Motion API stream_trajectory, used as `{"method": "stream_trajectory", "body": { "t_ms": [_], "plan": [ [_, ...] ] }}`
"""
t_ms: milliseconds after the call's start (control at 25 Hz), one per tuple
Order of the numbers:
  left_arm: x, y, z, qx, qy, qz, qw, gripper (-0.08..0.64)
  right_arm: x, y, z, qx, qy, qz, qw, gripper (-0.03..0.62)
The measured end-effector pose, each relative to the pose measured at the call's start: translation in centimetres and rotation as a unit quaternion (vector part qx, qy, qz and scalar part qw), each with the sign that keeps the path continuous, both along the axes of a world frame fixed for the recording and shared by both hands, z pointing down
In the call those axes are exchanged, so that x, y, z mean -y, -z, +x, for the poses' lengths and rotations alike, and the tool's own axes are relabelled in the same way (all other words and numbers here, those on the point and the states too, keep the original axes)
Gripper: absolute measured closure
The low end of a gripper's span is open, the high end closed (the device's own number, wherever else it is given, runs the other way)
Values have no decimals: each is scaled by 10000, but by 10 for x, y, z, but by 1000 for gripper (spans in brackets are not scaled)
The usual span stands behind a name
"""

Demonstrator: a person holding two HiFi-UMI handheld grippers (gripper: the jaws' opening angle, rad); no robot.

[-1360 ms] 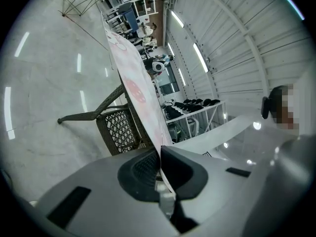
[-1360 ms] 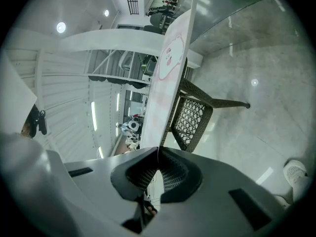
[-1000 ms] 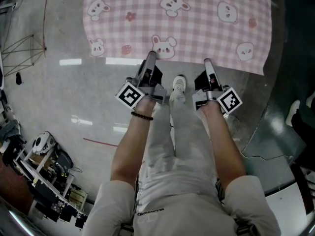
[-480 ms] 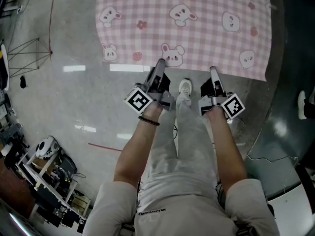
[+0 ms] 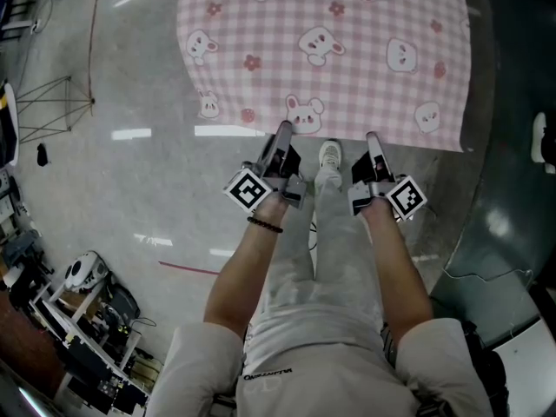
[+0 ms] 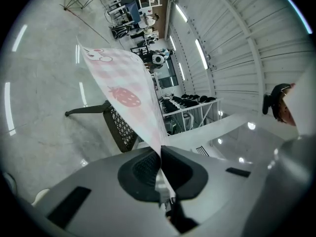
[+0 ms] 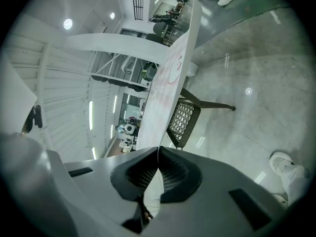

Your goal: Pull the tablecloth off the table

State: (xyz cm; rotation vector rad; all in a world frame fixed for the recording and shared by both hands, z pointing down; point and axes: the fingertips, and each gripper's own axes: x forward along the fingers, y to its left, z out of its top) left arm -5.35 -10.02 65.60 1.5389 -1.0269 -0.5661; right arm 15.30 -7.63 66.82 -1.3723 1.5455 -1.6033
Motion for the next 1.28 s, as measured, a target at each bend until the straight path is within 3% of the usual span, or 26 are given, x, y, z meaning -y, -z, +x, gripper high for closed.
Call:
{"method": "stream_trajectory", "body": {
  "t_ms": [280,480,800,1280],
  "plan": [
    [2,3,-1,-53,-59,163,9998,557,-1,9,-1,-112,-19,80,9999,580],
    [-4,-6,-3,-449,28,409,9981,557,-1,11,-3,-429,90,435,9981,581],
    [5,17,2,-37,-159,-92,9998,557,3,26,-1,-22,76,-73,9999,580],
    [1,10,0,-60,-150,-64,9998,557,9,39,-1,-219,282,201,9992,580]
  ]
}}
